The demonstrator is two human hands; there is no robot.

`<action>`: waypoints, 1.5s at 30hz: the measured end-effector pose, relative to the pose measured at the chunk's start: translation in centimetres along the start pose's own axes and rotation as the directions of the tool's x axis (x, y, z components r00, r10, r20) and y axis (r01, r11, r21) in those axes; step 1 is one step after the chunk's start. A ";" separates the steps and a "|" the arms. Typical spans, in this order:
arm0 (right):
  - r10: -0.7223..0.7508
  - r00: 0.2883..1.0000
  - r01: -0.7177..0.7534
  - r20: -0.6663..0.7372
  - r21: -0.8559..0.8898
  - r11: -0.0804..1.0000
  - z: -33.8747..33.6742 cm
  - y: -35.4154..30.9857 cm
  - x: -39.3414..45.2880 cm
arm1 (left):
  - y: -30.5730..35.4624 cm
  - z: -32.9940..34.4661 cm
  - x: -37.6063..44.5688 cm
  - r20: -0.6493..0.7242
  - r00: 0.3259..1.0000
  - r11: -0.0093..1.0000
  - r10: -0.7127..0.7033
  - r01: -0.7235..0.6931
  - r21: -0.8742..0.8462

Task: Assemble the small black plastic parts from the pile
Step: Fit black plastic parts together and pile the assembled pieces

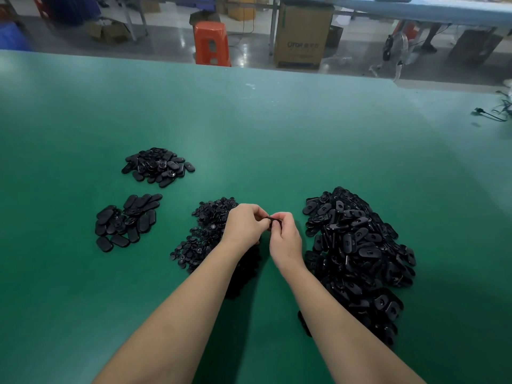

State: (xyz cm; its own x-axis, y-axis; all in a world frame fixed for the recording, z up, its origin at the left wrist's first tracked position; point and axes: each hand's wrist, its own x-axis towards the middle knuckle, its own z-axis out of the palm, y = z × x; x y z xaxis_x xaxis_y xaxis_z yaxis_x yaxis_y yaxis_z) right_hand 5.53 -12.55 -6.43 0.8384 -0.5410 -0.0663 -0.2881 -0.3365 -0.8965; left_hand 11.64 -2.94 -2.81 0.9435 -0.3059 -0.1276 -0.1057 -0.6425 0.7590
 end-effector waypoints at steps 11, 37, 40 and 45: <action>0.025 1.000 -0.025 0.015 -0.016 1.000 -0.2 -0.1 0.2 | 0.9 0.5 -0.1 -0.003 1.000 0.997 -0.001 0.001 0.081; -0.006 1.000 0.007 -0.026 0.071 0.997 0.4 0.5 0.1 | 0.7 -0.2 -0.5 -0.024 0.992 0.974 0.128 -0.121 0.191; -0.003 0.998 0.010 -0.068 0.100 0.995 0.5 0.4 0.1 | 0.9 0.0 -0.7 -0.094 0.980 0.955 0.177 -0.147 0.258; -0.017 0.997 0.024 -0.072 0.099 0.995 0.5 0.6 0.1 | 0.5 -0.2 -0.7 -0.096 0.980 0.945 0.173 -0.137 0.297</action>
State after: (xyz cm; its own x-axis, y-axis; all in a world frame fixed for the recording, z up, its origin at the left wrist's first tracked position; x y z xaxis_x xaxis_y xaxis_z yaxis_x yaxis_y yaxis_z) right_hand 5.69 -12.43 -7.14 0.8077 -0.5893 -0.0195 -0.2208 -0.2716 -0.9367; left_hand 10.95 -2.89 -2.23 0.9368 -0.3431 0.0676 -0.3228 -0.7739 0.5449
